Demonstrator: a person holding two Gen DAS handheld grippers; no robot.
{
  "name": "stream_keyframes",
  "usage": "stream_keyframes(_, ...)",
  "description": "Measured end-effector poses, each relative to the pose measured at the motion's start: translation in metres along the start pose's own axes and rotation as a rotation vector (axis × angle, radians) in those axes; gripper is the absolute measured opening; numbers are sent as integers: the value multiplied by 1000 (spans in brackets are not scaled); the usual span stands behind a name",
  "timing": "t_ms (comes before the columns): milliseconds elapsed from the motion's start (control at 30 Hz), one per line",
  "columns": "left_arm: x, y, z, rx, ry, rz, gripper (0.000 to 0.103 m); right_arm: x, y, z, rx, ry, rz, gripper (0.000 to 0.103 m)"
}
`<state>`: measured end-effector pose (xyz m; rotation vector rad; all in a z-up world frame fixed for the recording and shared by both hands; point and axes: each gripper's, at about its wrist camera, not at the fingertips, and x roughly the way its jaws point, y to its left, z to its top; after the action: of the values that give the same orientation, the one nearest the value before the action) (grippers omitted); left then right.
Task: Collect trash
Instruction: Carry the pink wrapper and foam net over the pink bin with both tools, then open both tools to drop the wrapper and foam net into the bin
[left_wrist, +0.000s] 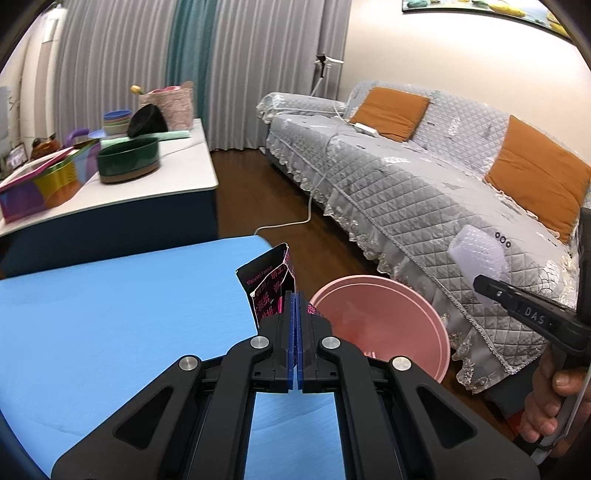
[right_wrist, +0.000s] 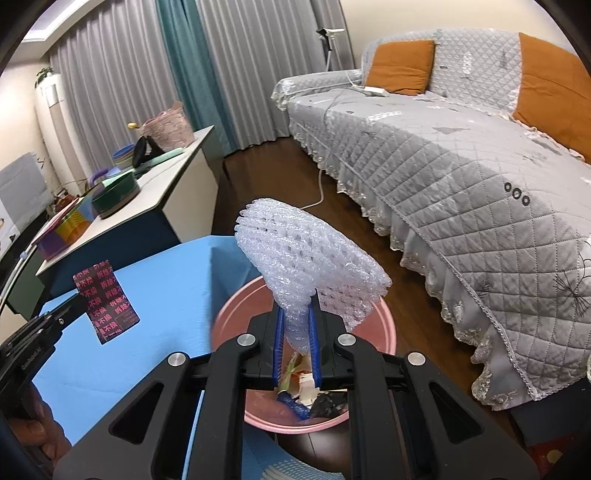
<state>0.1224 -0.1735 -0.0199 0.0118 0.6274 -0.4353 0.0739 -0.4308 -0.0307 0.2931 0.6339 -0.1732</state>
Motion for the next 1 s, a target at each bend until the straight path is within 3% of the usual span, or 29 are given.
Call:
stream_keyframes(767, 52, -53, 13, 60, 54, -65, 0, 29, -19, 9, 45, 26, 0, 13)
stream_keyframes(867, 57, -56, 13, 61, 65, -84, 0, 35, -18, 8, 41, 53, 3, 19)
stream_keyframes(933, 64, -58, 14, 63, 87, -127, 1, 39, -19, 7, 44, 66, -12, 34)
stream_keyframes(967, 67, -59, 14, 68, 103, -136, 4, 39, -21, 7, 51, 66, -22, 49)
stream_keyframes(1000, 70, -60, 14, 72, 116, -140, 6, 40, -22, 7, 57, 66, -23, 55)
